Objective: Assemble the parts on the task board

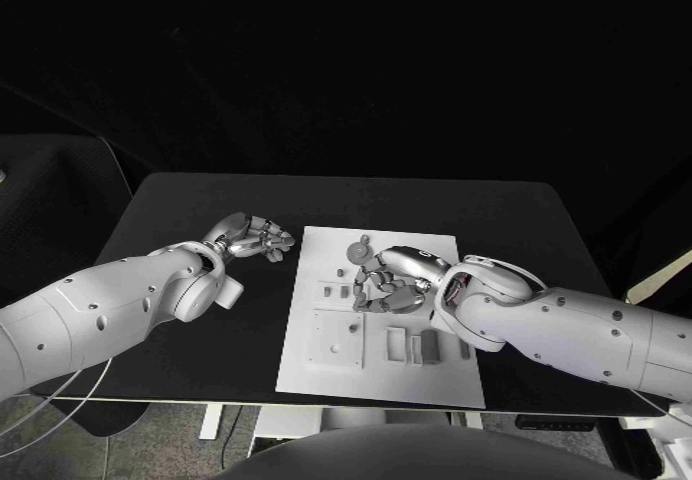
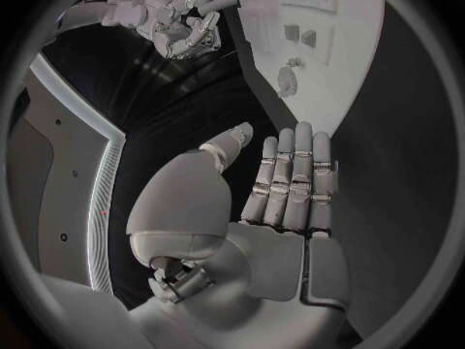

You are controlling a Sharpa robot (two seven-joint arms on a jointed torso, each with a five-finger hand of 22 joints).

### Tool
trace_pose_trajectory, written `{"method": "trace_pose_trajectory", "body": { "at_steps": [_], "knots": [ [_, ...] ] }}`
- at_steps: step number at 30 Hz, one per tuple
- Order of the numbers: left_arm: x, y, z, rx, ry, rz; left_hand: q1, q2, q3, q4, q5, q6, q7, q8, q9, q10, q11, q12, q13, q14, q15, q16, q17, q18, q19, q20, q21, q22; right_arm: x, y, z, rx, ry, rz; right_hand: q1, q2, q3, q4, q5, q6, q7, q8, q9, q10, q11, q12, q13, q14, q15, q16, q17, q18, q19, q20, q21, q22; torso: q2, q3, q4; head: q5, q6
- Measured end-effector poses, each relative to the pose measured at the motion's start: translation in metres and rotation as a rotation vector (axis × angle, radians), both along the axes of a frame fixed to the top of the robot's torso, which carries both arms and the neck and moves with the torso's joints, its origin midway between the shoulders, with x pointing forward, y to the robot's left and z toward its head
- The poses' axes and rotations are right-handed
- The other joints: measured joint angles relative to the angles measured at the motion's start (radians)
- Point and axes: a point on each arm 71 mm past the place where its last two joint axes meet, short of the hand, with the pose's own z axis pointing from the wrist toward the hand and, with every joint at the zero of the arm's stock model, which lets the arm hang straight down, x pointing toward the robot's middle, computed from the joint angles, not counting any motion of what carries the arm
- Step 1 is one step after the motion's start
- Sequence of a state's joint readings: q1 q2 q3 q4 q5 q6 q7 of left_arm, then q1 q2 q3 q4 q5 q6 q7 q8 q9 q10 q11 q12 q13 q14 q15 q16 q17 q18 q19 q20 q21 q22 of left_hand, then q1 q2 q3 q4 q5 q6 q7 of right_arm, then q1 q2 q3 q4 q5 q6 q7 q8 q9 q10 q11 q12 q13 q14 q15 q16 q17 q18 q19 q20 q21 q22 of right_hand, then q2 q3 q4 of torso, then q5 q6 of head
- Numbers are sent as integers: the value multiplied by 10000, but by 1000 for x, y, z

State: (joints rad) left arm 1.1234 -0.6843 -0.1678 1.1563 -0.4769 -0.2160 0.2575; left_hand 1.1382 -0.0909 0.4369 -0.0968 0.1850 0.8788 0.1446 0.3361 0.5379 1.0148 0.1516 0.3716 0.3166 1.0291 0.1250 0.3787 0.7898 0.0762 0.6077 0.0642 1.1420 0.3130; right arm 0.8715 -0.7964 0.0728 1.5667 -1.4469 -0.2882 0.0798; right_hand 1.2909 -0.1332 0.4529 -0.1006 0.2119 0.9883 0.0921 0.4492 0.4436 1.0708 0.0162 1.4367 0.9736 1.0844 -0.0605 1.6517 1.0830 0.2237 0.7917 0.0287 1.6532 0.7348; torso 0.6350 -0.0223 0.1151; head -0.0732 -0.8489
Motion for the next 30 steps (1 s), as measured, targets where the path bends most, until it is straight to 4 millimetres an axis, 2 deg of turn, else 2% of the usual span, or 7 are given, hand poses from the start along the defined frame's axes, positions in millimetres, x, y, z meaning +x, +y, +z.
{"method": "trace_pose_trajectory", "body": {
  "at_steps": [8, 17, 30],
  "knots": [
    [0, -1, 0, -17, 4, -27, 0, 0, 0, 0, 0, 0, 0, 0, 0, 0, 0, 0, -1, 0, 0, 0, -1, 0, 0, 0, 0, 8, -12, 26, -12, -19, 286, 705, -82, 6, 0, 0, 0, -1, 1, -1, 0, 0, 0, 0, -1, 0, 1, 0, -6, 0, 0, 0, 0, 0, 7, -1, -3, 36, -12],
    [0, -2, 0, -23, 5, -32, 0, 0, 0, 0, 0, 0, 0, 0, 0, 0, 0, 0, -1, 0, 0, 0, -8, 0, 0, 0, 0, 8, -17, 41, -24, -235, 378, 1131, -89, 20, 0, 0, 0, -2, 3, -16, 0, 0, 0, 0, -8, 1, 2, 0, -6, -1, 0, 0, 0, 1, 8, 10, -4, 107, -52],
    [-1, -2, 0, -35, 12, -53, 0, 0, 0, 0, 0, 0, 0, 0, 0, 0, 0, 0, -2, 0, 0, 0, -7, 0, 0, 0, 0, 7, -23, 53, -43, -732, 335, 1491, -60, 46, 27, 27, -1, -16, 17, -21, -6, 0, 0, 0, -7, 0, 2, 0, -5, -1, -1, 0, 0, 1, 8, 4, -4, 183, -94]
  ]
}}
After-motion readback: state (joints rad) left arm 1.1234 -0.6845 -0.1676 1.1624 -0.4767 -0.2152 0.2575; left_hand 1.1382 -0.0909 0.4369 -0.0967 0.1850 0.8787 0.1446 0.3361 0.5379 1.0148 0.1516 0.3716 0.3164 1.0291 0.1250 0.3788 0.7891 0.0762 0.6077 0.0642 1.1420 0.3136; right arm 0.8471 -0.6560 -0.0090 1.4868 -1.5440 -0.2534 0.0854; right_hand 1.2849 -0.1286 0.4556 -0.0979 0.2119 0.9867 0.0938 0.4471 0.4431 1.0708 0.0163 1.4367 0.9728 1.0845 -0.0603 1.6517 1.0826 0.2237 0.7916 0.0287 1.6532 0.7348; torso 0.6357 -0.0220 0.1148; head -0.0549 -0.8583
